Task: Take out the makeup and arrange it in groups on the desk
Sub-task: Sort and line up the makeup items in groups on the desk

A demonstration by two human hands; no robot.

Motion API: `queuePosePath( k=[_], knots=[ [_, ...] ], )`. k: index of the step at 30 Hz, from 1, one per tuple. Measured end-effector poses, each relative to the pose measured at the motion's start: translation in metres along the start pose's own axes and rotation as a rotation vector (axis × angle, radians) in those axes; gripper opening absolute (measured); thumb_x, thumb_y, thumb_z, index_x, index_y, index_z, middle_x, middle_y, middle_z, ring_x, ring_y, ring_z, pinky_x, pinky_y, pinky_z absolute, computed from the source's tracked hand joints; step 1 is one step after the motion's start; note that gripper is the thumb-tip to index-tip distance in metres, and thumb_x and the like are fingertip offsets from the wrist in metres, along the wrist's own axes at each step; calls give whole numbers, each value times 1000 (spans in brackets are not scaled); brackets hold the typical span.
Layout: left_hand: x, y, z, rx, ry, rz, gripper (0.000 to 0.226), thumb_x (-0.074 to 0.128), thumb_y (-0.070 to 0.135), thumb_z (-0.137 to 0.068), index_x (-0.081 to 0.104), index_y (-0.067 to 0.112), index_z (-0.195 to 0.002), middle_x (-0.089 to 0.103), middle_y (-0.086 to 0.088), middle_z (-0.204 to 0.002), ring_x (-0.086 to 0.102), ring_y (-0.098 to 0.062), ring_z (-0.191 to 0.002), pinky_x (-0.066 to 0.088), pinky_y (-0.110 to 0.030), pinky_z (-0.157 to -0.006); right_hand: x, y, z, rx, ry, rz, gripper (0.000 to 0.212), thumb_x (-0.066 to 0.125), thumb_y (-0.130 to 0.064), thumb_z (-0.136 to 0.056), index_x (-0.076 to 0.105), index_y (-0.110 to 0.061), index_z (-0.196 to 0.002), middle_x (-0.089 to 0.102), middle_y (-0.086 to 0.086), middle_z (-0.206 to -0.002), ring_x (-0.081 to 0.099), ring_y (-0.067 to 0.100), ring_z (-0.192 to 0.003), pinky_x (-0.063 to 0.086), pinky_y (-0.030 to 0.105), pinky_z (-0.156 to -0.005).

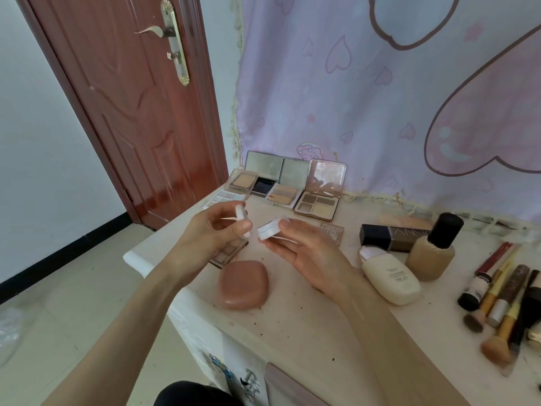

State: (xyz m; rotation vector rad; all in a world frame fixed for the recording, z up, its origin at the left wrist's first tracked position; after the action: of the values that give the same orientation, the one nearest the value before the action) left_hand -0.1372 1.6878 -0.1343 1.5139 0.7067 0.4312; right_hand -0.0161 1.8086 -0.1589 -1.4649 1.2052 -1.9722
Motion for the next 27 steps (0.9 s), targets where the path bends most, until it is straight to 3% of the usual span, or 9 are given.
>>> queuePosePath(
  k=[2,5,10,12,14,16,20,25,27],
  knots=[
    [-8,-9,-10,-58,57,-16,56,73,23,-70,55,17,-122,67,-4,-104,66,-20,-90,52,-27,-76,-6,-2,-3,-73,130,210,32,70,-14,-80,61,-11,-111,66,6,-109,66,19,-98,53,31,-89],
    [-18,-20,-31,-66,86,-161,61,73,12,-76,46,17,-131,59,-2,-118,63,-18,-100,50,-23,-82,-10,-5,-9,-112,257,729,49,74,-20,-76,52,-28,-120,55,-14,-105,60,5,-83,45,17,-67],
    [-18,-33,-73,16,47,-439,65,75,16,-75,47,17,-133,60,-3,-120,57,-15,-100,44,-27,-88,-11,-5,-43,-164,266,1140,67,72,-27,-77,40,-24,-136,47,-3,-129,50,14,-116,44,35,-97],
    [-16,-37,-85,68,9,-594,63,75,23,-75,48,19,-132,55,1,-125,50,-16,-108,38,-26,-93,-9,-6,-55,-172,252,1261,67,69,-29,-80,37,-22,-138,44,-1,-135,44,15,-121,39,30,-101],
    [-14,-41,-95,77,-26,-695,63,74,30,-76,47,23,-132,53,2,-127,42,-21,-118,33,-36,-103,-8,-9,-63,-170,258,1348,66,66,-28,-81,35,-21,-140,45,1,-136,41,17,-123,36,25,-98],
    [-13,-45,-102,70,-67,-819,64,71,36,-78,43,28,-135,53,4,-127,34,-22,-122,26,-40,-106,-10,-9,-70,-160,276,1427,65,63,-25,-82,34,-20,-140,46,4,-136,39,21,-124,37,30,-100],
    [-8,-44,-117,137,-153,-1027,66,66,45,-80,35,36,-137,52,11,-127,27,-18,-118,17,-30,-93,-14,-8,-77,-105,268,1564,60,57,-22,-87,30,-19,-141,44,7,-137,30,24,-129,32,37,-105],
    [-6,-48,-133,176,-159,-1110,66,65,46,-79,36,36,-137,46,-1,-130,25,-19,-118,13,-24,-82,-16,-7,-83,-119,264,1542,59,55,-17,-89,28,-19,-142,40,8,-138,32,24,-127,31,31,-100],
    [-6,-50,-134,183,-167,-1114,67,64,45,-81,32,35,-140,47,4,-132,25,-17,-117,12,-24,-82,-17,-9,-84,-157,285,1537,59,55,-14,-89,28,-18,-142,39,8,-137,34,23,-126,31,29,-98]
  ],
)
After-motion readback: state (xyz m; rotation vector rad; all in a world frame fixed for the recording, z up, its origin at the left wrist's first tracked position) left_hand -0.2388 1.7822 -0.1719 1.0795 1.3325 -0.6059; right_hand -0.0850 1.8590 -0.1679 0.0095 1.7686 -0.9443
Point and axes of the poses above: each hand's wrist, its own z-axis away from the middle knuckle, its own x-axis out of the palm, y = z × x, the point moved 3 cm from there along -z, towards the middle knuckle
